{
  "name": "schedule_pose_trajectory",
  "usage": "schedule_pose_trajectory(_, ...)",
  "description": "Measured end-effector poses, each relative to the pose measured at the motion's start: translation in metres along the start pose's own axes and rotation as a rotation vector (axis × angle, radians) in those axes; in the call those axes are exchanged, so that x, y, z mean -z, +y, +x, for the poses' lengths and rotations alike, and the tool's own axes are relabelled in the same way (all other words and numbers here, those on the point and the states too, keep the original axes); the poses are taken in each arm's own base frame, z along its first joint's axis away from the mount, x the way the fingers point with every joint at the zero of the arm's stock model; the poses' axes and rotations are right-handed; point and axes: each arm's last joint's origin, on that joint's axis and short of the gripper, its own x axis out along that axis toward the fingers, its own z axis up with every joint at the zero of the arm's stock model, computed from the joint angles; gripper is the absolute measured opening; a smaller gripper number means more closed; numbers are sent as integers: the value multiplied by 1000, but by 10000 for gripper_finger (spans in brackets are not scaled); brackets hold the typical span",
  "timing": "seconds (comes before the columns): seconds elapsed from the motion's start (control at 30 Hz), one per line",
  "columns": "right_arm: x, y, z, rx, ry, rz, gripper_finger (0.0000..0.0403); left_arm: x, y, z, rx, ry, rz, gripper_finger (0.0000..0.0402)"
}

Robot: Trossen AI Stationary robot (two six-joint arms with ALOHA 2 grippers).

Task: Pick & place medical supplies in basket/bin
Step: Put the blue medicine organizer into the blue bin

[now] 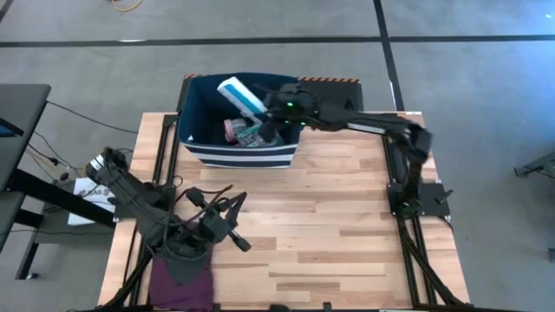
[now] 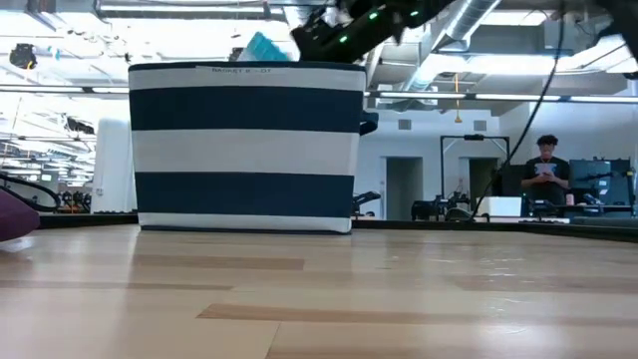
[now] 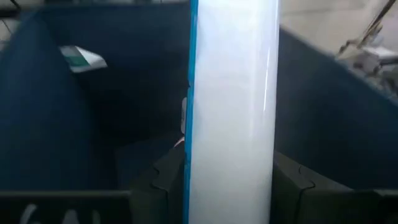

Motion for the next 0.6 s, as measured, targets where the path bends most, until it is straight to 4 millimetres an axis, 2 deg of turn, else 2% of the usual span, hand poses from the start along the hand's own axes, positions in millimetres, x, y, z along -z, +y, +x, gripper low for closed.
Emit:
schedule_pose_trajectory(0.2, 3, 0, 45, 7, 171, -87, 144, -12, 6, 0, 1, 0, 57, 0)
schedule_pose_trajectory(0.33, 9, -3, 65, -17, 315, -95, 145, -13, 7, 0, 1, 0, 71, 0)
schedule_pose_trajectory(0.47, 30, 0, 87, -40, 463, -114, 144, -13, 7, 0, 2, -1, 60, 0)
schedule_pose_trajectory(0.6, 36, 1, 98, -47, 489, -139, 149, -14, 7, -2, 6, -2, 47, 0)
